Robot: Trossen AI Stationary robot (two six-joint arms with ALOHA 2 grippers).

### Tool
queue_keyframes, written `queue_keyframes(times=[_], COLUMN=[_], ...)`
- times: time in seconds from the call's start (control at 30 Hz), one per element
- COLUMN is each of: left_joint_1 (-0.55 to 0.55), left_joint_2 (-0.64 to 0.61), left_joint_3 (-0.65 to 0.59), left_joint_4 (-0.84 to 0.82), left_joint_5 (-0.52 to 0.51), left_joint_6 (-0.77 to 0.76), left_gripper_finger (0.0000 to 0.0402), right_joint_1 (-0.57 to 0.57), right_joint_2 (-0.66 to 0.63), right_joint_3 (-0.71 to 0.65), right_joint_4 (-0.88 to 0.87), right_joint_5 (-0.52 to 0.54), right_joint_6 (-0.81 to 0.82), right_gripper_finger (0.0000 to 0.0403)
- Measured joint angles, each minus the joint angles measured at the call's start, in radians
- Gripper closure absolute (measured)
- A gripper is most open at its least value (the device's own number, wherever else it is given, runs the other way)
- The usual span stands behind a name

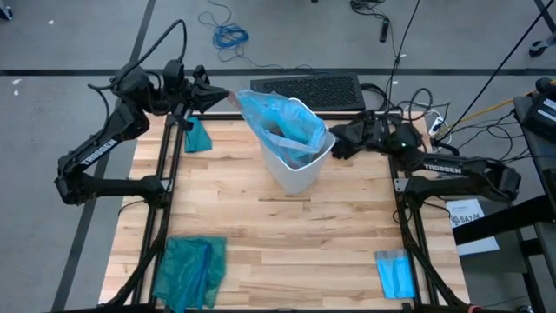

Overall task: Place trash/remove bag and relplace
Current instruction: Remove the light blue trash bag from the white trash bin

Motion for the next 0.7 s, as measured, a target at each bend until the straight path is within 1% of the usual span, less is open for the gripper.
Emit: queue_keyframes(times=[0.13, 0.27, 0.47, 0.7], left_joint_1=[0.000, 0.000, 0.000, 0.000], left_joint_2=[0.000, -0.013, -0.043, -0.048], left_joint_3=[0.000, 0.000, 0.000, 0.000], left_joint_4=[0.000, 0.000, 0.000, -0.004], left_joint_5=[0.001, 0.006, 0.016, 0.029], left_joint_6=[0.000, 0.001, 0.009, 0.008], left_gripper_finger=[0.0402, 0.0402, 0.0402, 0.0402], right_joint_1=[0.008, 0.012, 0.036, 0.041], right_joint_2=[0.043, 0.054, 0.054, 0.080], right_joint_3=[0.030, 0.030, 0.030, 0.030], right_joint_4=[-0.008, 0.003, 0.005, 0.008], right_joint_5=[-0.019, -0.041, -0.041, -0.020], right_joint_6=[0.009, 0.056, 0.136, 0.157], right_gripper_finger=[0.0285, 0.0273, 0.0254, 0.0258])
